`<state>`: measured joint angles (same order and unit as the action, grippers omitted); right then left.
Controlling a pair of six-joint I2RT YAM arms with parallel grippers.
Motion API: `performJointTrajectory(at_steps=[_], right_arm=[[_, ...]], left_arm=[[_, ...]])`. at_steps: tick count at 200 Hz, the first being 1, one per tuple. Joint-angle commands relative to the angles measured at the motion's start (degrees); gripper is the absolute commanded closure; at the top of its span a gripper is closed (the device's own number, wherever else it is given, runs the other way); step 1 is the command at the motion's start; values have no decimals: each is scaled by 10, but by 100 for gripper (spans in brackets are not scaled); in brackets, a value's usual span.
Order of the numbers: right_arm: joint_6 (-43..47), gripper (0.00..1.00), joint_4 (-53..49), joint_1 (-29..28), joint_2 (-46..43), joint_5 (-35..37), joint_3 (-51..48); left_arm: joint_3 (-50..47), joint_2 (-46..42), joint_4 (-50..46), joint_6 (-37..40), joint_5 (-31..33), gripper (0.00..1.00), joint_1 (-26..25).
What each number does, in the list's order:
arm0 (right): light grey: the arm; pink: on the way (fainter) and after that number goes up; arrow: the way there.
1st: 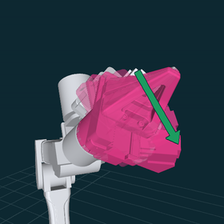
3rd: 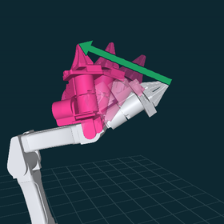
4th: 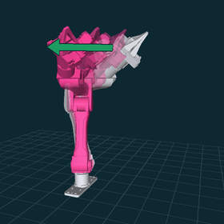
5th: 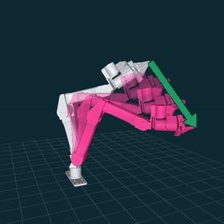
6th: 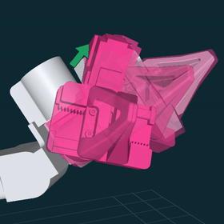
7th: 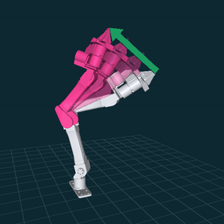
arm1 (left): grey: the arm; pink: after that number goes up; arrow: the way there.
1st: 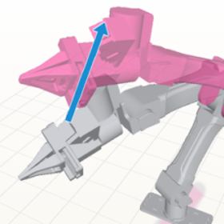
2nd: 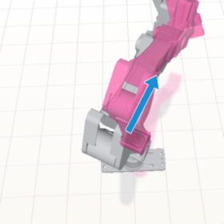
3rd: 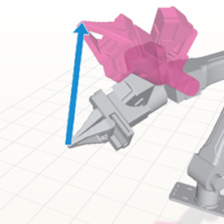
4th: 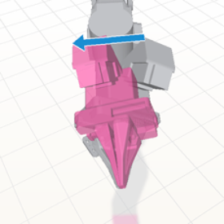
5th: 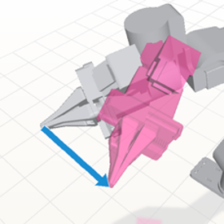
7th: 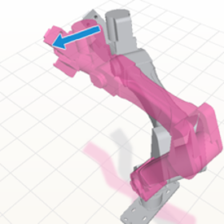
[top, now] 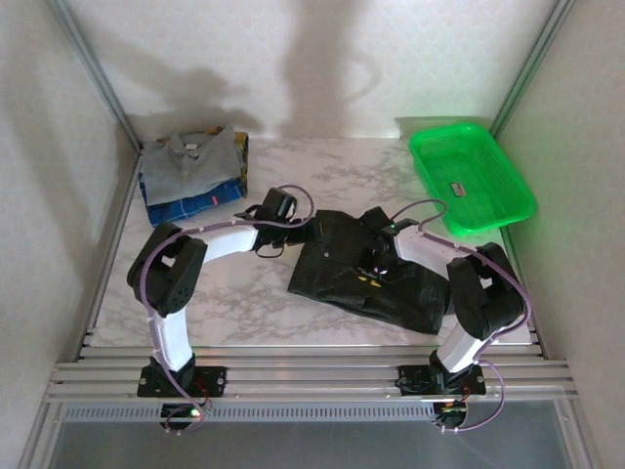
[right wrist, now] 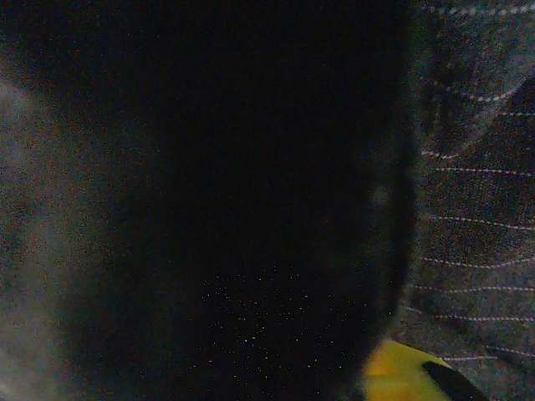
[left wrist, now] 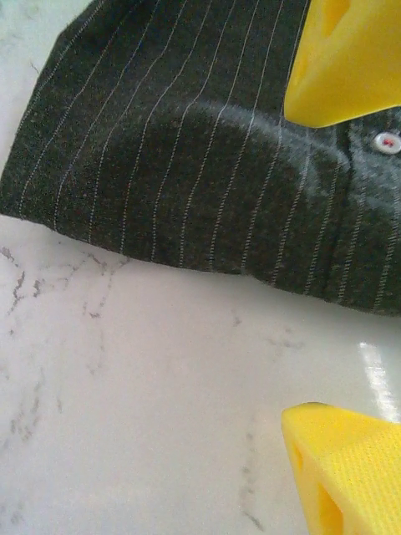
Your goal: Fold and stack the long sleeve shirts
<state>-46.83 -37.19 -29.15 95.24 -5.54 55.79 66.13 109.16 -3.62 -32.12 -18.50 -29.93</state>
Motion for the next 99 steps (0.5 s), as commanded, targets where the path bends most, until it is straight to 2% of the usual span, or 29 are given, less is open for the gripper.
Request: performJointTrajectory(at_steps=[1, 39, 80, 99], right_arm=[[15, 77, 21, 8, 11, 12, -12], [20, 77, 29, 12, 27, -2, -11], [29, 78, 23, 15, 34, -2, -5], [29, 78, 23, 20, 33, -5, -4]], left_arm=[[30, 28, 9, 54, -16, 14, -8], [67, 72, -2, 101, -75, 17, -12], [105, 112, -53, 126, -104, 34, -13], [104, 116, -80, 132, -91, 40, -16]])
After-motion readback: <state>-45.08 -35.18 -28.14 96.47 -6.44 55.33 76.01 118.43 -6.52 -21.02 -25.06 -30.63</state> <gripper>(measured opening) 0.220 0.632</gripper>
